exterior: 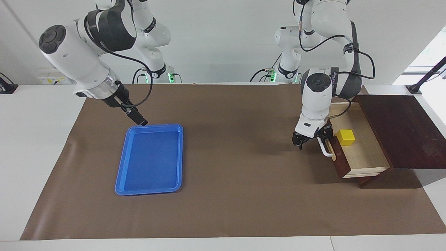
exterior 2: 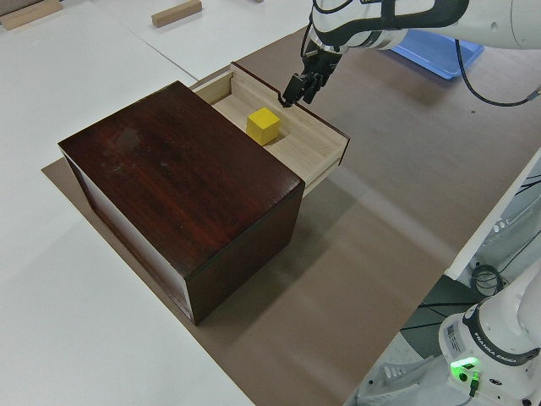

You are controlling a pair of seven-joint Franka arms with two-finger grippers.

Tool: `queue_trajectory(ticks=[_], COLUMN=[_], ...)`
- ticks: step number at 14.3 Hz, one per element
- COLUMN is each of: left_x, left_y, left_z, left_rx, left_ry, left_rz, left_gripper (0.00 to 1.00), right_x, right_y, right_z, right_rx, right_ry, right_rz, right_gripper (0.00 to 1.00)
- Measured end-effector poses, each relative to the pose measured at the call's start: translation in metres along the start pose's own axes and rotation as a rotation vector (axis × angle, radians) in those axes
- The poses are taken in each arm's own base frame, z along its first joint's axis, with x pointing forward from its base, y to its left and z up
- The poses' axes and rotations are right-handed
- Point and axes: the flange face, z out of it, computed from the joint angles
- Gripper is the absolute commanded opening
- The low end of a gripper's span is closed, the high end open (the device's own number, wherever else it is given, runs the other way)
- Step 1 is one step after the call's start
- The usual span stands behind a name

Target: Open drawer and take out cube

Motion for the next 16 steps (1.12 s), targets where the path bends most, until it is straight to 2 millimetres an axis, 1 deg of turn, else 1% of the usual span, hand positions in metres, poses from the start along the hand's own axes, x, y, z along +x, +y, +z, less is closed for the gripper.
queue_trajectory(ticks=[1,2,3,4,5,6,7,8,10,11,12,13,14,16], left_x=[0.002,0.007,0.015,0.024,0.030,0.036,0.042,0.047,0.054,0.056,0.059,0.061,0.062,0.058], left_y=[0.000,-0.002,-0.005,-0.011,-0.018,-0.030,-0.045,-0.067,-0.112,-0.130,-0.142,-0.150,-0.153,-0.159], left_z=[-0.004,-0.017,-0.038,-0.063,-0.086,-0.103,-0.111,-0.110,-0.096,-0.089,-0.083,-0.077,-0.069,-0.048], left_rx=[0.002,0.002,-0.005,-0.026,-0.041,-0.047,-0.049,-0.053,-0.057,-0.052,-0.053,-0.059,-0.065,-0.069], left_ry=[-0.013,-0.030,-0.053,-0.084,-0.111,-0.125,-0.132,-0.147,-0.180,-0.189,-0.184,-0.169,-0.156,-0.147], left_rz=[-0.009,-0.028,-0.060,-0.097,-0.137,-0.187,-0.257,-0.354,-0.584,-0.704,-0.811,-0.903,-0.979,-1.083], left_gripper=[1.00,1.00,1.00,1.00,1.00,1.00,1.00,1.00,1.00,1.00,1.00,1.00,1.00,1.00], right_x=[-0.007,-0.012,-0.016,-0.019,-0.020,-0.020,-0.023,-0.027,-0.035,-0.039,-0.043,-0.046,-0.048,-0.050], right_y=[-0.007,-0.011,-0.012,-0.013,-0.012,-0.011,-0.010,-0.010,-0.010,-0.010,-0.010,-0.010,-0.010,-0.009], right_z=[0.013,0.026,0.038,0.045,0.050,0.053,0.055,0.058,0.061,0.063,0.066,0.069,0.071,0.073], right_rx=[0.004,0.000,-0.005,-0.009,-0.011,-0.012,-0.012,-0.011,-0.005,-0.001,0.002,0.007,0.013,0.023], right_ry=[-0.036,-0.074,-0.103,-0.132,-0.157,-0.173,-0.187,-0.196,-0.202,-0.210,-0.216,-0.225,-0.235,-0.255], right_rz=[0.099,0.180,0.236,0.272,0.304,0.327,0.335,0.334,0.328,0.326,0.324,0.320,0.312,0.295], right_gripper=[1.00,1.00,1.00,1.00,1.00,1.00,1.00,1.00,1.00,1.00,1.00,1.00,1.00,1.00])
